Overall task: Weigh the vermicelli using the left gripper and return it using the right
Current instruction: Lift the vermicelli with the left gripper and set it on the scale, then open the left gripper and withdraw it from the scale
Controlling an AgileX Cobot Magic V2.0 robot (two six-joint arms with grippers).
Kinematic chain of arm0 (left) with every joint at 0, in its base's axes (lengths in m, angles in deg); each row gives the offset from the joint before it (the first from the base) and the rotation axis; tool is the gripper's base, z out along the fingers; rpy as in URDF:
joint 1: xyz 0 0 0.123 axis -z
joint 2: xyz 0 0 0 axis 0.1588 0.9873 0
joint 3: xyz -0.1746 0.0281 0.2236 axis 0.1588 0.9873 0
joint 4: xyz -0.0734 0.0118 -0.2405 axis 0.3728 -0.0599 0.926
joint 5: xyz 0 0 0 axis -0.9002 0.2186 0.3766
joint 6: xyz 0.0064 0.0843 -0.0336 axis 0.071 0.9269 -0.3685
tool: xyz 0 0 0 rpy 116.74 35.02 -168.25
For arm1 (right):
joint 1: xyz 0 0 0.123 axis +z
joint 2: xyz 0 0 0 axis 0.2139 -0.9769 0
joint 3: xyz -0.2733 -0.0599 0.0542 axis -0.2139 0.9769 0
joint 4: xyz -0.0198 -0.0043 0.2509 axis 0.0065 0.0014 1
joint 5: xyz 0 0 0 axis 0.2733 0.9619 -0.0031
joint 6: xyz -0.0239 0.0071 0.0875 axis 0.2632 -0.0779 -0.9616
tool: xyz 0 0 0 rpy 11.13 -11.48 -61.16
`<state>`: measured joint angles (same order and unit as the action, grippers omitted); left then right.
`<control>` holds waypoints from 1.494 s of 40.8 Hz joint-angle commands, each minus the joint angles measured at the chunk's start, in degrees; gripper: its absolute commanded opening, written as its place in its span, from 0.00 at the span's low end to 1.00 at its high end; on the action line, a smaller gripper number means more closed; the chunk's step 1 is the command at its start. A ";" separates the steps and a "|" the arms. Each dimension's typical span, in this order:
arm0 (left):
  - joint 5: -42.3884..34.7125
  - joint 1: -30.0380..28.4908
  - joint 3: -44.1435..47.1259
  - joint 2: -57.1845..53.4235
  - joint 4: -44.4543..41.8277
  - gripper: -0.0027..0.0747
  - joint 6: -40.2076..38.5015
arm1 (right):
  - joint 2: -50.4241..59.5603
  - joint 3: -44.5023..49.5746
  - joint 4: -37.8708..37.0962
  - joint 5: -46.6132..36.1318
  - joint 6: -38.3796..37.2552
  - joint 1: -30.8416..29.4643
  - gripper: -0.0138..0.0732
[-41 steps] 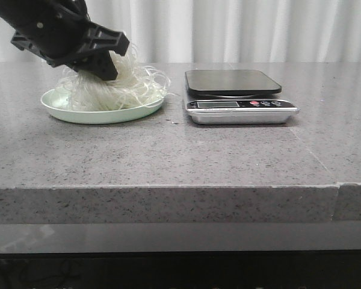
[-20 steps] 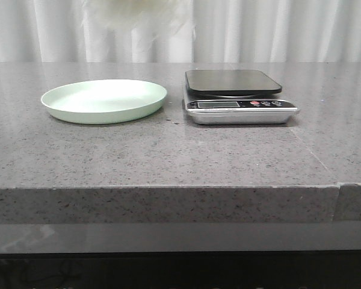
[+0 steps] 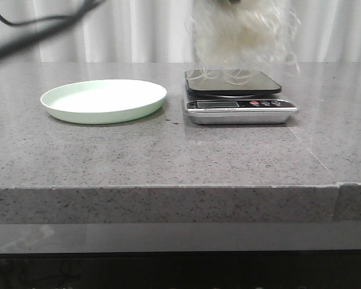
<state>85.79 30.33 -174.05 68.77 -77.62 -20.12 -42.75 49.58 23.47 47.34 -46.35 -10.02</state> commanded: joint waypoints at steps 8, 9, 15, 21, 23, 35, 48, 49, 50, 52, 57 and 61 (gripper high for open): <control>-6.70 0.54 -3.47 1.12 -0.19 0.53 -0.08 | 0.05 -1.49 -0.94 -3.98 0.19 -0.36 0.80; -6.69 0.54 -3.47 1.04 -0.19 0.57 -0.08 | 0.05 -1.49 -0.94 -3.98 0.19 -0.36 0.80; -5.13 1.17 -4.30 1.04 -0.30 0.66 -0.08 | 0.05 -1.49 -0.94 -4.11 0.19 -0.36 0.80; -2.94 1.17 -4.46 -1.99 -0.30 0.65 -0.08 | 0.05 -1.49 -0.94 -4.17 0.19 -0.36 0.80; -2.28 1.17 -4.46 -3.57 -0.30 0.65 -0.08 | 0.05 -1.49 -0.94 -4.17 0.19 -0.36 0.80; 3.80 1.17 -3.72 -16.26 -0.30 0.64 -0.08 | 0.05 -1.49 -0.94 -4.18 0.19 -0.36 0.80; -0.37 1.17 16.41 -36.74 -0.30 0.64 -0.08 | 0.05 -1.49 -0.94 -4.23 0.19 -0.36 0.80; -1.23 1.17 18.29 -38.21 -0.30 0.64 -0.08 | 0.05 -1.49 -0.94 -4.23 0.19 -0.36 0.80; -2.00 1.17 20.15 -40.21 -0.30 0.64 -0.08 | 0.05 -1.49 -0.94 -4.23 0.19 -0.36 0.80; -3.40 0.92 24.34 -43.11 -0.30 0.64 -0.08 | 0.05 -1.49 -0.94 -4.23 0.19 -0.36 0.80; -4.11 0.78 33.29 -51.04 -0.30 0.64 -0.08 | 0.05 -1.49 -0.69 -4.23 0.19 -0.36 0.80; -4.11 0.78 39.48 -57.74 -0.30 0.64 -0.08 | 0.05 -1.49 0.06 -4.23 0.19 -0.30 0.80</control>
<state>86.61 31.11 -137.11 16.85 -78.23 -20.12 -42.75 49.58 23.47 47.03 -46.35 -10.02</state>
